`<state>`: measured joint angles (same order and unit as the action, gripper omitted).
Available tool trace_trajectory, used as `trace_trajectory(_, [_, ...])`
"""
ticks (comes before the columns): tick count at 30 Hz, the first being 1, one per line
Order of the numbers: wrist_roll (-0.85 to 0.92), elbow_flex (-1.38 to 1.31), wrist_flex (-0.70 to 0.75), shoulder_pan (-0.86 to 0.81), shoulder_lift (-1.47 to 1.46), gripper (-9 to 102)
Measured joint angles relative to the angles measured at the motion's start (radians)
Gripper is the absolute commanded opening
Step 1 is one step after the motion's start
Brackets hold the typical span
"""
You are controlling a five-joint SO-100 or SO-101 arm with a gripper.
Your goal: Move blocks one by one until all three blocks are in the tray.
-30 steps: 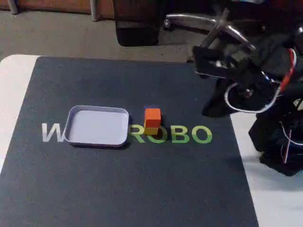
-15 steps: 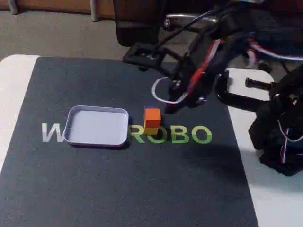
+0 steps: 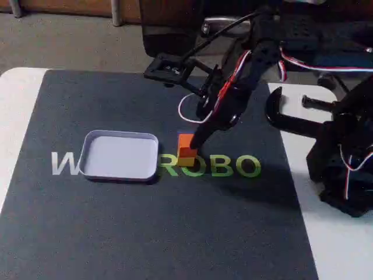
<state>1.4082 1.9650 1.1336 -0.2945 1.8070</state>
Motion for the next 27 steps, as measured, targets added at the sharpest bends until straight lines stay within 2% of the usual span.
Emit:
trace_trajectory(11, [0.078, 0.023, -0.084, -0.060, -0.083, 12])
trace_trajectory(27, [0.140, 0.023, -0.120, -0.081, -0.166, 16])
